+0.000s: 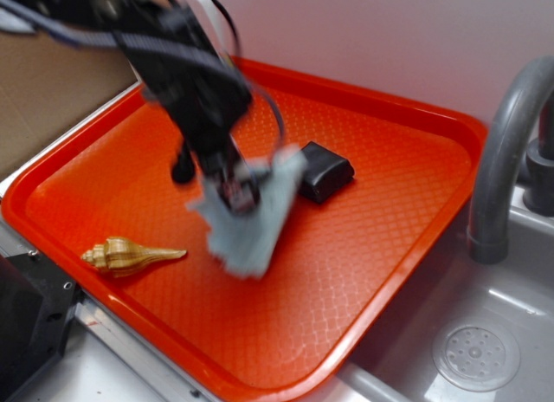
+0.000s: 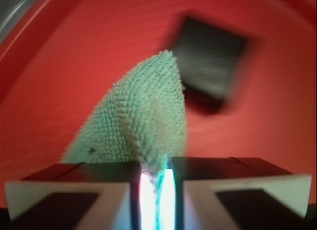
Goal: Grab the blue cloth.
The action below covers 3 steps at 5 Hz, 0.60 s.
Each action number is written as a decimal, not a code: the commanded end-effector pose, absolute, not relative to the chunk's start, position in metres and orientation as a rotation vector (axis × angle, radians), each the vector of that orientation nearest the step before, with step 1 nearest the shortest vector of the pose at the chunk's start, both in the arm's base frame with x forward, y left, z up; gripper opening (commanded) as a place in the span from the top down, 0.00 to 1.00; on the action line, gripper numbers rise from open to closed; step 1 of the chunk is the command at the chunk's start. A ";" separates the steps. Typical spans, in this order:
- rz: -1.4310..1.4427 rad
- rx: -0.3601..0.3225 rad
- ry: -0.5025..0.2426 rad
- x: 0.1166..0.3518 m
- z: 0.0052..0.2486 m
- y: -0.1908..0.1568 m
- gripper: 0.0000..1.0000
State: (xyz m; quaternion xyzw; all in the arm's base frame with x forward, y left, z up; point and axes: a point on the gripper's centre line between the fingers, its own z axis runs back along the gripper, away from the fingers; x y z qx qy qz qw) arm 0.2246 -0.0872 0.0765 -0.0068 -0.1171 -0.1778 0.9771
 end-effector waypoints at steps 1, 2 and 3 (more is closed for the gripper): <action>0.130 0.054 -0.348 0.226 0.185 0.008 1.00; 0.396 -0.015 -0.385 0.199 0.229 0.048 1.00; 0.389 -0.065 -0.302 0.194 0.230 0.059 1.00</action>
